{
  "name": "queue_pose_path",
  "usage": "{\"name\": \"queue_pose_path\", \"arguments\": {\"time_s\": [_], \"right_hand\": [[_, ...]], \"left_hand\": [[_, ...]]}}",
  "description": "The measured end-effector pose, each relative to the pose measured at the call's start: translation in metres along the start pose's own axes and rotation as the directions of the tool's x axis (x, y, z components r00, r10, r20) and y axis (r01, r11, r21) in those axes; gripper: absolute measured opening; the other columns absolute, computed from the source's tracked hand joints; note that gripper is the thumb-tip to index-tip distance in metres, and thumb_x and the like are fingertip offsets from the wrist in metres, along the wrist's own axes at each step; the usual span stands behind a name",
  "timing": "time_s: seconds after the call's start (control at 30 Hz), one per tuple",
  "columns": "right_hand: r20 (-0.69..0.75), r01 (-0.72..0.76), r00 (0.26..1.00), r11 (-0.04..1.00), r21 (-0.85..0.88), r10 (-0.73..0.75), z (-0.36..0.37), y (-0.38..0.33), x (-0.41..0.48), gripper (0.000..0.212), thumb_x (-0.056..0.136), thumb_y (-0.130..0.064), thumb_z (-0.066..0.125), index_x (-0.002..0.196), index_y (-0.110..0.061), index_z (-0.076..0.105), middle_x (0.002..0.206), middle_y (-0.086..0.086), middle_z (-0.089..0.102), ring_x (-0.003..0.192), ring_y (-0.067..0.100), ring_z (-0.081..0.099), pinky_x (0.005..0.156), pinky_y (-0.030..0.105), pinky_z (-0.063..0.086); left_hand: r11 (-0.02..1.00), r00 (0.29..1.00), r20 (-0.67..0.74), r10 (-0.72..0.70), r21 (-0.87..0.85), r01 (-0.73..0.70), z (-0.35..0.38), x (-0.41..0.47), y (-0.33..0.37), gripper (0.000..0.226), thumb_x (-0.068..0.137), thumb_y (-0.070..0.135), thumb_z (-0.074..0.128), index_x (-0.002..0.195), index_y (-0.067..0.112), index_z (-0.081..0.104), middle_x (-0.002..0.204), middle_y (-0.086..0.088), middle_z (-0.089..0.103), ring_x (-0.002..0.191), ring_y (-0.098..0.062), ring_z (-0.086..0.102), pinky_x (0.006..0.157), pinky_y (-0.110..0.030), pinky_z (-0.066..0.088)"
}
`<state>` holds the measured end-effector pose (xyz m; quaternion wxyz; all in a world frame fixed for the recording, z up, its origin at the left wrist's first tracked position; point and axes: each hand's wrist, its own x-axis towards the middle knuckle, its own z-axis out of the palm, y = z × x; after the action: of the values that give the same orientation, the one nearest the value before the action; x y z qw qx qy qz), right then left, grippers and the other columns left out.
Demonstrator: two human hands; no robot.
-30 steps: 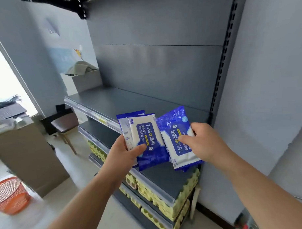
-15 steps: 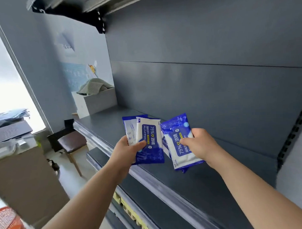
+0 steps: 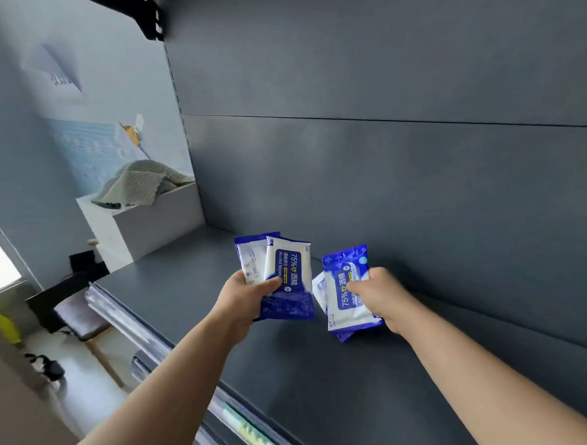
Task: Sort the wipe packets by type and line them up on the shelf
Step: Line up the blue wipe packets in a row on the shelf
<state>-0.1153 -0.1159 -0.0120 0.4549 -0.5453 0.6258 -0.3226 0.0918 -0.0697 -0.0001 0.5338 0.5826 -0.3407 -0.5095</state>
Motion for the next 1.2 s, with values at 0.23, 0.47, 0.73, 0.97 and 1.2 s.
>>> {"name": "queue_pose_path", "arguments": {"time_s": [0.23, 0.47, 0.73, 0.97, 1.2], "right_hand": [[-0.150, -0.072, 0.988, 0.976, -0.208, 0.041, 0.028, -0.027, 0.024, 0.033, 0.086, -0.017, 0.063, 0.069, -0.015, 0.034, 0.063, 0.002, 0.039, 0.054, 0.014, 0.032, 0.047, 0.025, 0.026], [-0.323, -0.105, 0.945, 0.891, -0.441, -0.048, 0.056, -0.038, 0.038, 0.037, 0.080, -0.035, 0.070, 0.106, -0.012, 0.060, 0.105, 0.007, 0.056, 0.089, 0.017, 0.053, 0.073, 0.027, 0.041], [-0.146, -0.002, 0.989, 0.990, 0.143, 0.023, 0.099, -0.071, 0.033, 0.014, 0.087, -0.018, 0.066, 0.090, -0.005, 0.070, 0.091, 0.008, 0.074, 0.074, 0.016, 0.068, 0.076, 0.030, 0.056], [-0.317, 0.038, 0.944, 0.920, 0.391, 0.096, 0.075, -0.073, 0.030, 0.011, 0.097, -0.013, 0.051, 0.103, -0.009, 0.060, 0.099, 0.008, 0.071, 0.082, 0.019, 0.070, 0.075, 0.038, 0.057], [-0.269, -0.010, 0.957, 0.940, 0.340, 0.108, 0.071, -0.071, 0.035, 0.016, 0.096, -0.021, 0.053, 0.106, -0.008, 0.057, 0.101, 0.010, 0.072, 0.094, 0.027, 0.070, 0.091, 0.049, 0.051]], "left_hand": [[0.998, 0.977, 0.201, -0.067, 0.021, 0.064, -0.025, 0.076, 0.016, 0.043, 0.078, 0.002, 0.075, 0.115, 0.011, 0.056, 0.102, -0.012, 0.072, 0.085, -0.028, 0.072, 0.066, -0.039, 0.058], [0.997, 0.926, 0.369, -0.081, 0.041, 0.071, -0.053, 0.127, 0.027, 0.052, 0.075, 0.004, 0.078, 0.120, 0.013, 0.054, 0.104, -0.010, 0.073, 0.088, -0.028, 0.072, 0.068, -0.039, 0.057], [0.990, 0.793, 0.603, -0.090, -0.030, 0.136, -0.055, 0.139, 0.038, 0.037, 0.086, 0.017, 0.067, 0.122, 0.016, 0.058, 0.107, -0.007, 0.073, 0.091, -0.025, 0.072, 0.070, -0.034, 0.059], [0.969, 0.854, 0.466, -0.229, 0.189, 0.157, -0.066, 0.148, 0.043, 0.100, 0.066, 0.041, 0.083, 0.142, 0.041, 0.018, 0.084, 0.001, 0.054, 0.056, -0.013, 0.043, 0.047, -0.024, 0.034], [0.902, 0.713, 0.642, -0.282, -0.076, 0.425, -0.079, 0.146, 0.055, 0.035, 0.078, 0.025, 0.054, 0.109, 0.009, 0.058, 0.097, -0.012, 0.056, 0.080, -0.027, 0.058, 0.073, -0.035, 0.048]]}}
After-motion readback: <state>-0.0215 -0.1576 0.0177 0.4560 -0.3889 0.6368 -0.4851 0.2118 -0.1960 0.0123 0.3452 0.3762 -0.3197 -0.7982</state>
